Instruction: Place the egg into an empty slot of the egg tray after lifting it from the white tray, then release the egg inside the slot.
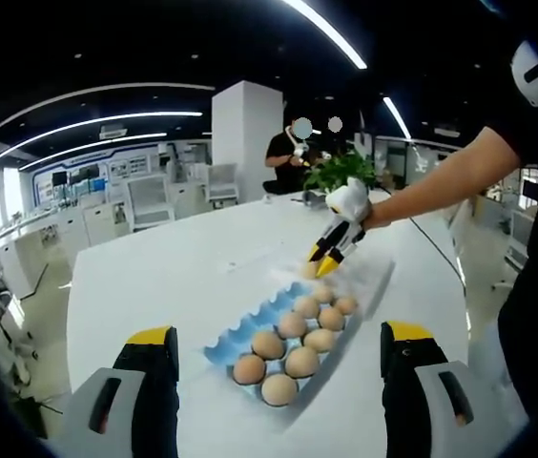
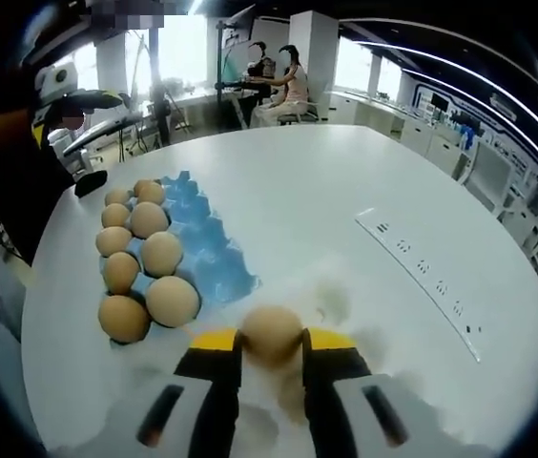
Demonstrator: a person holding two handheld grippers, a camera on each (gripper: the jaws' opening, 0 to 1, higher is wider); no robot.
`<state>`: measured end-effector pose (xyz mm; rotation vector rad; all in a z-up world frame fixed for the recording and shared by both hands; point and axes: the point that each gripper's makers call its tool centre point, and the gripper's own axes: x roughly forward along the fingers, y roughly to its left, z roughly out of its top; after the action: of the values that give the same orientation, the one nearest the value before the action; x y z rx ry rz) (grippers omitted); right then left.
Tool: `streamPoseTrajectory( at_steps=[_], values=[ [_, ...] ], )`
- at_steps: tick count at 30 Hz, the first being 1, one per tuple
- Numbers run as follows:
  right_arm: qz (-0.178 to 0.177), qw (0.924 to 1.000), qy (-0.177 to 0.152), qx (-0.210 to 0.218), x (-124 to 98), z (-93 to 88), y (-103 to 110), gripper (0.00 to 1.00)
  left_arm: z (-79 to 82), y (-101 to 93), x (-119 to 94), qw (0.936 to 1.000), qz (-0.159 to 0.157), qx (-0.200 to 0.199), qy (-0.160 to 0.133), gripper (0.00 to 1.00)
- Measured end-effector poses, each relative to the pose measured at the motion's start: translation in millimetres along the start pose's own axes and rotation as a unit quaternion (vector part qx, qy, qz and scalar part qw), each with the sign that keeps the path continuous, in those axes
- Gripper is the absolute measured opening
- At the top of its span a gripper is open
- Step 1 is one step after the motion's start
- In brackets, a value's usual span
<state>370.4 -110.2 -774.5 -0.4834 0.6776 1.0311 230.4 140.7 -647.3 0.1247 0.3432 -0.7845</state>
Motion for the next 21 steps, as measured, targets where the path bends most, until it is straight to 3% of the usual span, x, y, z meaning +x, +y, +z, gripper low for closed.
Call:
streamPoseTrajectory(
  at_steps=[21],
  values=[
    [0.004,1.0,0.007,0.005,8.7,-2.0,-0.3,0.29,-1.2,1.6,-4.0,1.0,-0.001,0.001,0.002,0.9]
  ],
)
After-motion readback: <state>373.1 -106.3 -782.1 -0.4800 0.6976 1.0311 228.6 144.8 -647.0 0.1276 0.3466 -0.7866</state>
